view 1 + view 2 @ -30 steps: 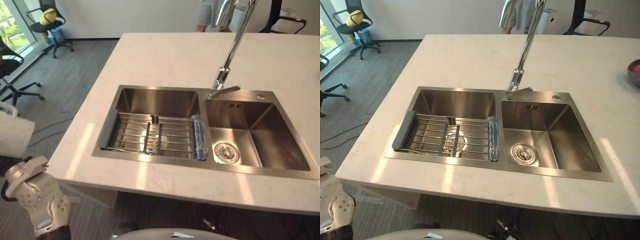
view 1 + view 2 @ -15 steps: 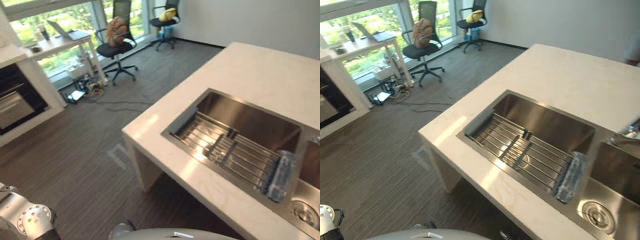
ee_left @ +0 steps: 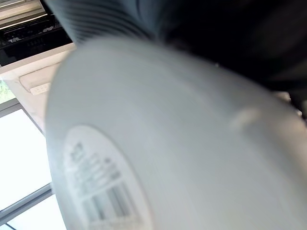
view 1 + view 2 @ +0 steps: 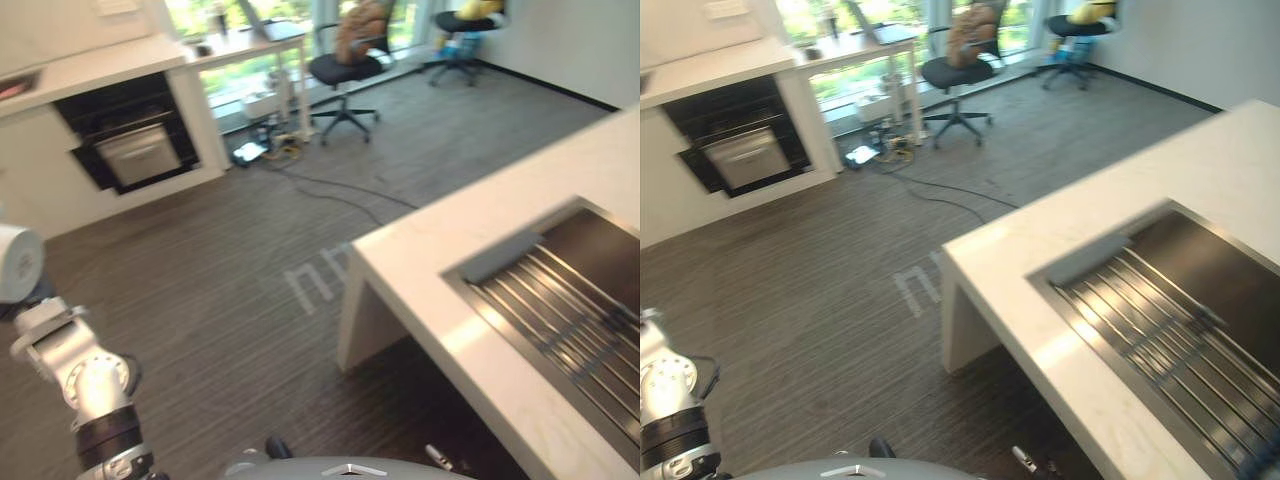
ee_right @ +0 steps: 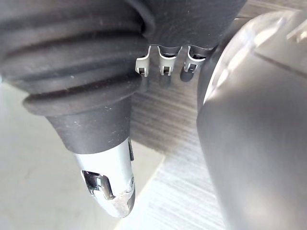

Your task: Walk over to the sink, pick up the cup, carry it to the dishwasher, place the cup inside the dishwasher, then close the dishwasher door

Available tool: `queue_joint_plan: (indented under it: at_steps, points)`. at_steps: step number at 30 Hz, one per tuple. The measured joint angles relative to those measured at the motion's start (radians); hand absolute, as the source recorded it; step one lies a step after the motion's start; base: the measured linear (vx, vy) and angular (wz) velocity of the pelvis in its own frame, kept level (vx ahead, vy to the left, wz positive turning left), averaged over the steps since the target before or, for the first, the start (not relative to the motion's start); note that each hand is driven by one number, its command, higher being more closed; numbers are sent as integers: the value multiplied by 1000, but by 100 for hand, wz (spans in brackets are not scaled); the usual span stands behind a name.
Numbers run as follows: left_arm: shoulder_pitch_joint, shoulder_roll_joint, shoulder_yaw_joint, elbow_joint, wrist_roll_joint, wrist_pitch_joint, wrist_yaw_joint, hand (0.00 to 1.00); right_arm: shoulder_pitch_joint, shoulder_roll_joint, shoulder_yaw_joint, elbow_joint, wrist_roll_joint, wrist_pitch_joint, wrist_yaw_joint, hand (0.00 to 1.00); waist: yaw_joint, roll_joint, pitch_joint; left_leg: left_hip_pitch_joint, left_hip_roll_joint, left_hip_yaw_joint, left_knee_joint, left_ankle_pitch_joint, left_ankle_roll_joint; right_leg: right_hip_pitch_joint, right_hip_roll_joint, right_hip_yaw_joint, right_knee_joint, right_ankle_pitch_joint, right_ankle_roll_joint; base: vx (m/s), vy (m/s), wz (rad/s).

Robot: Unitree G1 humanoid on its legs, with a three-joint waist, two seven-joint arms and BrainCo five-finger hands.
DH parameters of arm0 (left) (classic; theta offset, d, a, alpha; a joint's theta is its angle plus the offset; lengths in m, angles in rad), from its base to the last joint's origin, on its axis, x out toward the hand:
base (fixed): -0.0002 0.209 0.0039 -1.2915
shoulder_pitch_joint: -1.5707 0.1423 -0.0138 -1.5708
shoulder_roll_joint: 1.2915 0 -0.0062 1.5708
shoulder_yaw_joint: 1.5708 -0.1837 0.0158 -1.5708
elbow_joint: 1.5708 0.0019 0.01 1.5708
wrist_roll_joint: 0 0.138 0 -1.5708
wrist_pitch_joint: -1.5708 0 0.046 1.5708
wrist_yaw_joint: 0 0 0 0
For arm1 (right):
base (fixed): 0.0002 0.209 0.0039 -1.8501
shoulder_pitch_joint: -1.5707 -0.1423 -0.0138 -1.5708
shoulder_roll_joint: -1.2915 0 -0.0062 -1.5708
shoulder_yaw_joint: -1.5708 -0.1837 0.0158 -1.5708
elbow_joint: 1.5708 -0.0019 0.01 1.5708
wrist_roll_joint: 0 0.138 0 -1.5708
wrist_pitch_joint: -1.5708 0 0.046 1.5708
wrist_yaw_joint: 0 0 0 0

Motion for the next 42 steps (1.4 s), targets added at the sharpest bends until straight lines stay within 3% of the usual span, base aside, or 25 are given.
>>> queue_joint_plan:
  at_steps: [1,3,4,6,7,9,10,11,12,14,18,19,27,30,33,34,36,37,38,39,40,41,42]
  points:
    - [-8,-1,-43,5,-11,1,-22,100,2,4,-6,-2,0,1,0,0,-5,-3,5,-11,-6,-61,-5,1,-1,-30,51,109,16,-100,31,43,14,211]
    - [-15,-38,-168,27,-26,9,-67,100,18,54,9,-3,9,-3,6,0,-7,-29,32,-33,-42,-241,-41,2,4,-136,241,392,-22,-268,52,50,-53,239]
    - [-10,-75,-224,64,-27,10,-76,100,26,88,14,-4,11,-4,17,0,-10,-50,41,-31,-54,-298,-68,2,5,-188,324,509,-53,-319,75,71,-55,237]
    - [23,-116,-300,102,-24,27,-75,100,36,111,41,-5,1,-1,19,0,-23,-62,48,-18,-67,-334,-86,9,-6,-248,377,603,-81,-341,132,121,-51,221]
    - [43,-119,-333,95,-3,40,-72,100,36,106,60,-6,-16,5,21,0,-28,-81,46,-7,-84,-332,-89,17,-17,-255,369,615,-121,-317,158,176,-75,222]
    - [62,-120,-381,30,76,81,-40,100,27,83,122,2,-53,44,22,0,-24,-135,25,7,-148,-332,-93,58,-4,-280,294,574,-226,-216,159,158,-84,177]
    - [69,-125,-384,20,93,84,-26,100,17,64,137,4,-60,57,22,0,-18,-126,17,8,-144,-334,-93,57,-4,-268,291,560,-234,-216,159,166,-94,90]
    - [84,-127,-397,-7,117,86,-7,100,-4,23,178,-1,-77,72,23,0,12,-105,12,12,-135,-328,-95,56,-1,-242,294,552,-276,-210,150,134,-80,14]
    - [88,-118,-406,-13,131,86,-1,100,-19,13,202,-3,-76,82,21,0,22,-96,13,13,-132,-325,-95,54,1,-226,298,544,-307,-209,151,150,-103,-1]
    - [95,-112,-445,-14,161,116,34,100,-84,-4,269,-2,-65,116,12,0,24,-65,10,21,-111,-328,-94,56,3,-171,327,522,-408,-167,137,119,-124,-3]
    - [95,-112,-522,-14,169,161,59,100,-109,-7,311,2,13,165,-29,0,12,-69,3,42,-86,-327,-97,55,-2,-127,357,516,-456,-155,125,47,-114,-5]
    - [95,-116,-526,46,168,173,28,100,-127,29,403,7,50,174,-52,0,-33,-120,-42,78,-4,-298,-99,49,-71,-50,442,514,-576,-115,71,0,0,0]
    - [118,-109,-465,46,170,191,31,100,-110,30,375,46,51,149,-31,0,-31,-111,-49,58,-1,-281,-89,50,-71,-49,446,517,-629,-78,66,4,-2,-4]
    - [150,-110,-378,45,201,226,41,100,-99,29,293,77,88,121,4,0,-11,-97,-34,-3,25,-268,62,-27,-71,-53,444,517,-614,-79,62,3,-3,-16]
    - [196,-120,-307,37,274,270,56,100,-96,18,212,130,86,90,2,0,37,-69,-27,-50,67,-242,257,-147,-70,-115,418,464,-426,-193,54,-33,33,-25]
    - [200,-120,-290,28,299,292,56,100,-101,17,173,134,90,91,5,0,38,-62,-29,-71,67,-241,307,-178,-56,-131,401,444,-361,-240,66,17,147,32]
    - [201,-116,-266,-26,358,356,59,100,-82,10,98,149,131,82,16,0,42,-71,-29,-76,50,-180,416,-270,6,-154,310,371,-182,-347,108,102,162,71]
    - [199,-104,-260,-56,377,370,60,100,-68,9,61,159,148,74,15,0,50,-76,-18,-68,14,-185,441,-321,-18,-182,215,346,63,-407,88,114,102,63]
    - [204,-96,-254,-52,388,373,63,100,-75,4,37,159,149,67,16,0,56,-113,-16,-50,-27,-192,448,-338,-10,-247,138,346,285,-390,40,132,78,55]
    - [208,-92,-252,-49,394,378,69,100,-73,8,36,162,149,63,15,0,56,-118,-13,-31,-45,-200,441,-344,-7,-284,101,352,366,-336,-3,149,92,50]
    - [223,-71,-260,-47,404,382,75,100,-63,4,33,171,150,62,16,0,57,-120,-16,18,-78,-217,379,-339,-13,-336,84,410,461,-203,-18,276,131,53]
    - [228,-52,-266,-47,405,377,75,100,-60,14,30,164,182,47,17,0,51,-100,-24,54,-79,-224,331,-326,-7,-407,87,463,555,-98,-17,306,110,46]
    - [226,-51,-265,-45,405,370,75,100,-65,13,26,164,197,41,18,0,49,-94,-19,61,-75,-231,315,-317,-2,-444,93,474,591,-119,-17,276,63,25]
